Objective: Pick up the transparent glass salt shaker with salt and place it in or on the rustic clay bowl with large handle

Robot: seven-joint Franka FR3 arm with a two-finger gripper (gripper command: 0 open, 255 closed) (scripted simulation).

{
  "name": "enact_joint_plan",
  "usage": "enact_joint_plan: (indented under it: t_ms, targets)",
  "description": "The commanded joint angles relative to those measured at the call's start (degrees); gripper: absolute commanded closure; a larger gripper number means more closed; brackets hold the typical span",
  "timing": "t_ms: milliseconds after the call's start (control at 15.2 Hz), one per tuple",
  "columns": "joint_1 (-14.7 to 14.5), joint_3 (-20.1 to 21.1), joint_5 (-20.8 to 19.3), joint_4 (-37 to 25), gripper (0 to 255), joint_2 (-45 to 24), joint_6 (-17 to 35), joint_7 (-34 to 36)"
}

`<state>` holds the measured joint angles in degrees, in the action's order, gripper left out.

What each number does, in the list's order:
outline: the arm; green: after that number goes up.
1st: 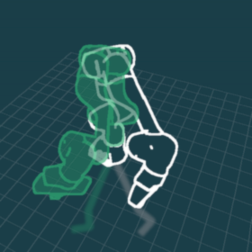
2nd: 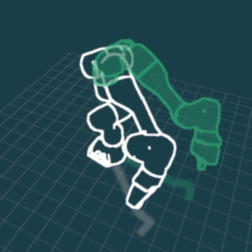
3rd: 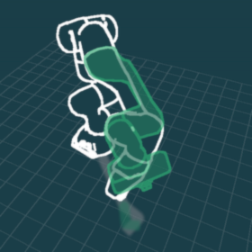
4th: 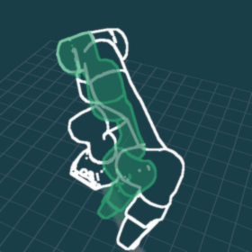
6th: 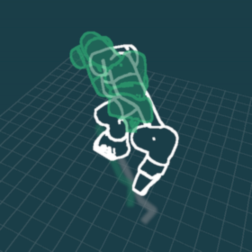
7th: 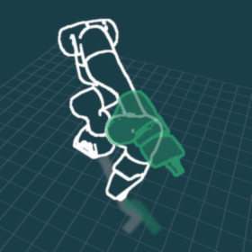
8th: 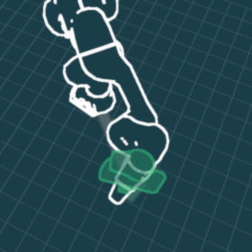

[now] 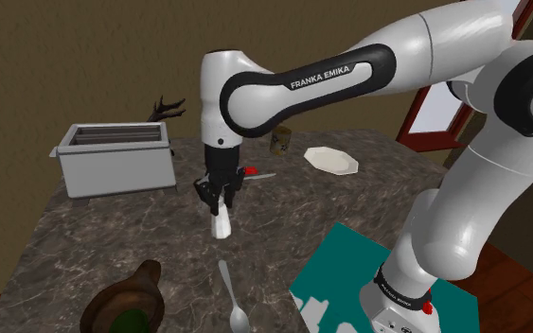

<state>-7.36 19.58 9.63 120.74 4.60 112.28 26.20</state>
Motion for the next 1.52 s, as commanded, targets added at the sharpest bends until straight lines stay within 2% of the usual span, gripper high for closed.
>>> enact_joint_plan:
  t_ms: [0, 990, 1452]
  targets:
    - [0.1, -0.1, 0.0, -1.2, 255, 0.5, -1.7, 0.0]
    - [0.4, -0.7, 0.0, -10.6, 255, 2.3, -12.8, 0.9]
    - [-4.0, 4.5, -3.0, -23.6, 255, -7.8, -14.9, 11.6]
